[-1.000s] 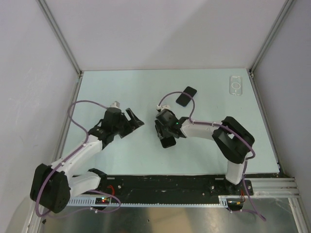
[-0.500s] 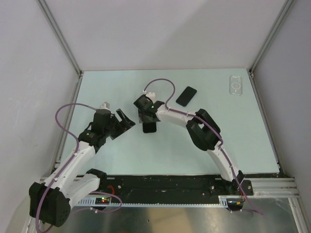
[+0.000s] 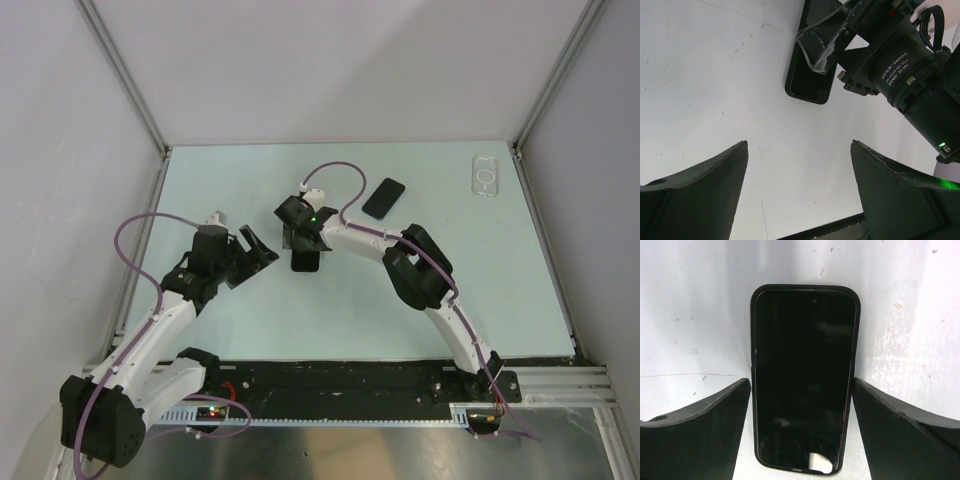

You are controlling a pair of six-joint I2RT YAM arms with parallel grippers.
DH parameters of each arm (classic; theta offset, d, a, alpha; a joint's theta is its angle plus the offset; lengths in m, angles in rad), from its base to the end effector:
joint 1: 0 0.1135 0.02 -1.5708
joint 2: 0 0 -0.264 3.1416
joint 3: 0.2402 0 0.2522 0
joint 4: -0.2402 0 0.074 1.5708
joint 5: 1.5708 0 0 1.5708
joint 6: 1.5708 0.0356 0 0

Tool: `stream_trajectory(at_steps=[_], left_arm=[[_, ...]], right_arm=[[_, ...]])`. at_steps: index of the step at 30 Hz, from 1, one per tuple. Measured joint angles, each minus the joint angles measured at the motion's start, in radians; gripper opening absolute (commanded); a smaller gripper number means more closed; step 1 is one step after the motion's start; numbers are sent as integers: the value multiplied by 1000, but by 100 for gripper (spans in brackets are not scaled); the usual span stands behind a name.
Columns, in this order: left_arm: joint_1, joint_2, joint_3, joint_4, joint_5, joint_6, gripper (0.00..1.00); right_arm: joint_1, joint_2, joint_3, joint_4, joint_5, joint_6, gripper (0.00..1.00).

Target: Put the phone into the phone case

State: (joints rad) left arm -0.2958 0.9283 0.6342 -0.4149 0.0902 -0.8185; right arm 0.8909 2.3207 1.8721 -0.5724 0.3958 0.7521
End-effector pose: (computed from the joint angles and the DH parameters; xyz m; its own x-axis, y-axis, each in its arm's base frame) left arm 0.1872 -0.0604 0.2400 -0.6853 -0.5513 -0.4758 -0.2116 0.7759 -0.5942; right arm 0.3266 0.3821 0.1634 -0.7951 0.0192 -0.6062 -0.0652 0.9910 0.1169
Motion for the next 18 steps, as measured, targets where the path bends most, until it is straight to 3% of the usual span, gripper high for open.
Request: stream_trajectory(at_steps=[5, 12, 18], left_arm=[[0, 0, 0, 0, 1, 0, 87], [2, -2, 0, 0, 2, 1, 87], [2, -34, 0, -5, 3, 22, 88]], right_arm=[[5, -2, -6, 22, -4, -18, 99], [2, -46, -68, 48, -27, -67, 99], [-58, -188, -151, 47, -64, -137, 95]])
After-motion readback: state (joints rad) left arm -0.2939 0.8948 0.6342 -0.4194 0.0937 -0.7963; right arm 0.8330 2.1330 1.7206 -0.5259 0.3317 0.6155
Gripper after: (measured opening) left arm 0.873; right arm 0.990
